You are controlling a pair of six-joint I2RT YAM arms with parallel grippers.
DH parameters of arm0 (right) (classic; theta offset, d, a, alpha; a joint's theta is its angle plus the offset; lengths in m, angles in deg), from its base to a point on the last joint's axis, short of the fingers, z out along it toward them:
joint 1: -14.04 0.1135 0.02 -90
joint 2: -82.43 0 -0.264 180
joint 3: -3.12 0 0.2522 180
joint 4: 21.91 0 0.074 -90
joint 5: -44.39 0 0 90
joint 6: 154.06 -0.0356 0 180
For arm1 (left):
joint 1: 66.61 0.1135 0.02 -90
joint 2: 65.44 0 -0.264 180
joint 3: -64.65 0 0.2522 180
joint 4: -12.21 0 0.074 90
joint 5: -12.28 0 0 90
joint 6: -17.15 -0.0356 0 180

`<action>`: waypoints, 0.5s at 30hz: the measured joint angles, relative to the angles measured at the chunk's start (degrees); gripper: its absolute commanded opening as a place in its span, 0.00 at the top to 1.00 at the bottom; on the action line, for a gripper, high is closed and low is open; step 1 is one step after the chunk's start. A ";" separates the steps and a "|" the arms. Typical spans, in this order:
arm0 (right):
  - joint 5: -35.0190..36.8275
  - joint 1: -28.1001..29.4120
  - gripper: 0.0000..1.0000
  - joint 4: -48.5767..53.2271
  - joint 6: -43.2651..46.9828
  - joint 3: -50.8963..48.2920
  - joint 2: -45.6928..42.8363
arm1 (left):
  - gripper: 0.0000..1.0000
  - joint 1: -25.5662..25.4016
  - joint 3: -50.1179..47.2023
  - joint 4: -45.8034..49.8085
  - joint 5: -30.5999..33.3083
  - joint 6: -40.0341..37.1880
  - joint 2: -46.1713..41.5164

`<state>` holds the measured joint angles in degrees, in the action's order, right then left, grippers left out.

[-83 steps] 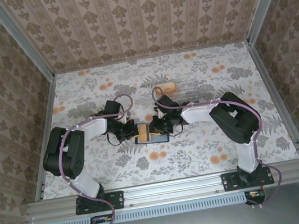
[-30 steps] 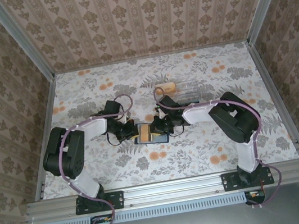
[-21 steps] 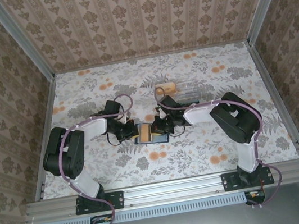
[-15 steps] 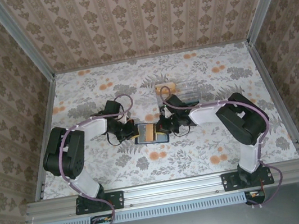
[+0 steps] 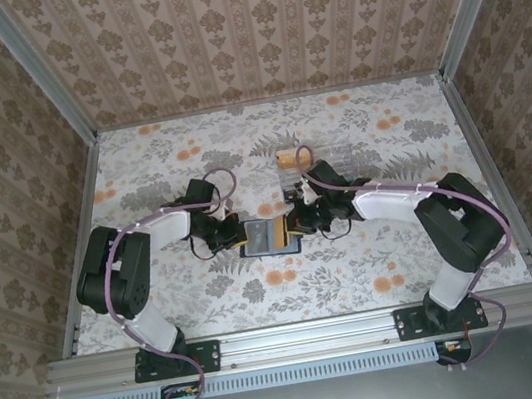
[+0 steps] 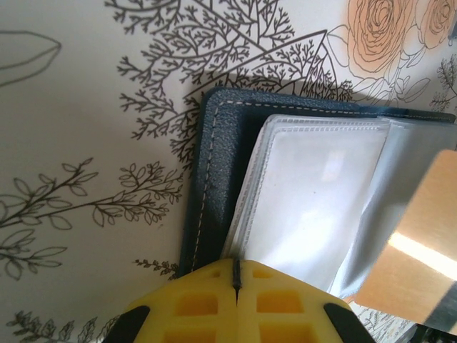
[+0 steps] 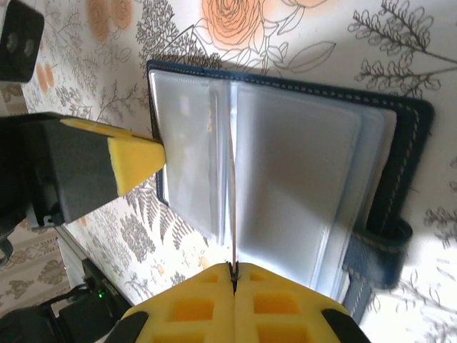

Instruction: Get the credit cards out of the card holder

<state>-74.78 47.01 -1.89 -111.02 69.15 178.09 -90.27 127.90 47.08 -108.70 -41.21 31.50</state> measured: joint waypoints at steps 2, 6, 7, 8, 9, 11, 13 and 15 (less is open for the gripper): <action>0.22 0.02 1.00 3.37 2.01 1.33 -1.07 | 0.99 0.00 0.28 0.83 0.22 -0.02 -0.28; 2.86 0.02 1.00 12.22 8.22 6.08 -4.22 | 0.73 0.00 1.95 2.71 0.44 -0.48 -1.75; 4.20 0.02 1.00 15.06 10.21 7.96 -5.25 | 0.62 0.02 2.73 3.17 0.44 -0.57 -2.40; 5.55 0.02 1.00 17.66 12.26 9.77 -6.16 | 0.54 0.02 3.58 3.39 0.44 -0.57 -3.13; 7.02 0.02 1.00 20.06 14.40 11.63 -7.06 | 0.48 0.02 4.24 3.52 0.44 -0.79 -3.78; 10.86 0.02 1.00 25.18 19.10 15.82 -9.05 | 0.36 0.09 5.84 3.56 0.37 -0.85 -5.49; 14.27 0.02 1.00 29.03 23.91 19.28 -10.47 | 0.22 0.20 7.06 3.58 0.22 -0.98 -6.93; 17.73 0.02 1.00 32.00 28.98 22.14 -11.30 | 0.06 0.46 7.85 3.39 0.04 -1.14 -8.28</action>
<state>-57.05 47.03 30.11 -82.03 91.29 166.79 -89.81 135.75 50.46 -108.66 -42.35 23.22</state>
